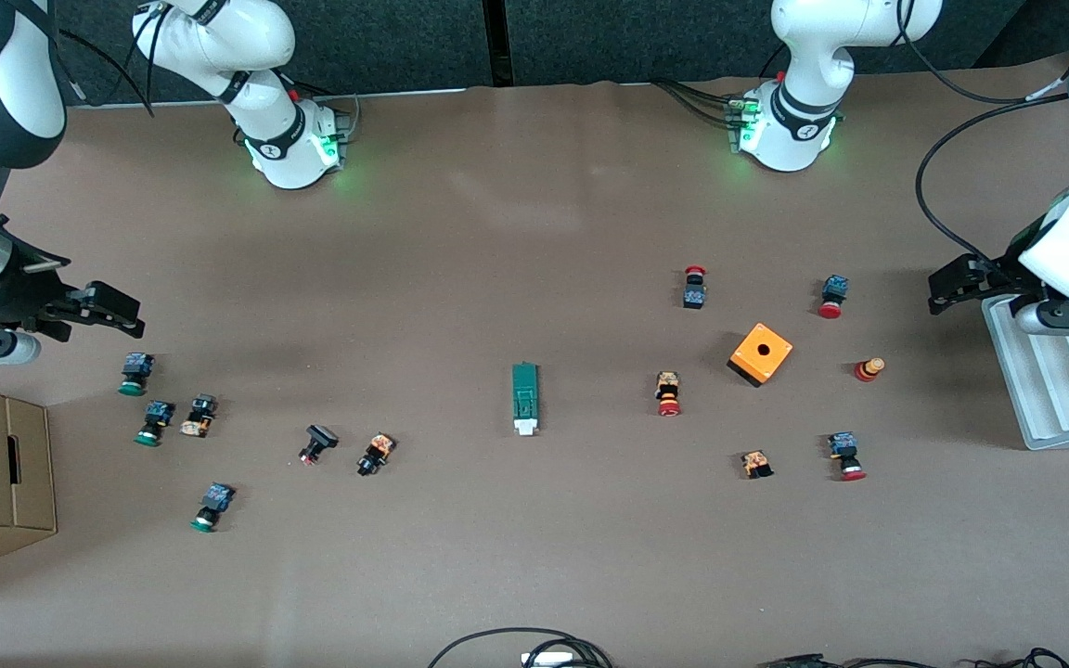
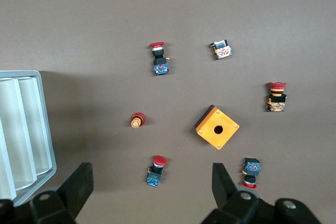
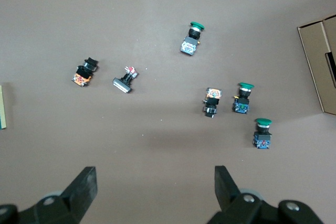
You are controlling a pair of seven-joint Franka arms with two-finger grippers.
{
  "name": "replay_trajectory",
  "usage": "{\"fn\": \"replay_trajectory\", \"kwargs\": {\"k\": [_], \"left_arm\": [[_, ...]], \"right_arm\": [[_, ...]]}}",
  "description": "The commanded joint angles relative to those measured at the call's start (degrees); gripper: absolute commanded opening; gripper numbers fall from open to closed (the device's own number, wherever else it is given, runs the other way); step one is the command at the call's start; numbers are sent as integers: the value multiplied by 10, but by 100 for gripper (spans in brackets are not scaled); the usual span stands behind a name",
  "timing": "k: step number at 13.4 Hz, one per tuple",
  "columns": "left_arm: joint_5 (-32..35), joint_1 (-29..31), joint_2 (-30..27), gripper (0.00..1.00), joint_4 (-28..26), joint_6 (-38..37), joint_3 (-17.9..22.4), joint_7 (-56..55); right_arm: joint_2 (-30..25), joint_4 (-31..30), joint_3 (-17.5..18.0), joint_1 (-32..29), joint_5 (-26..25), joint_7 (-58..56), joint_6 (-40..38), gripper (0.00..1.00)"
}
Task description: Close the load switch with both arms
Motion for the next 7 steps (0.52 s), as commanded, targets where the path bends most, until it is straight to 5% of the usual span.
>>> {"fn": "replay_trajectory", "kwargs": {"k": [1,7], "left_arm": [[7,-6,-3,100,7,-11,4,7],[7,-6,-3,100,7,-11,4,7]], "right_arm": [[5,10,-1,1,3,9,-13,100],[16,12,0,12,1,8,-15,100]]}}
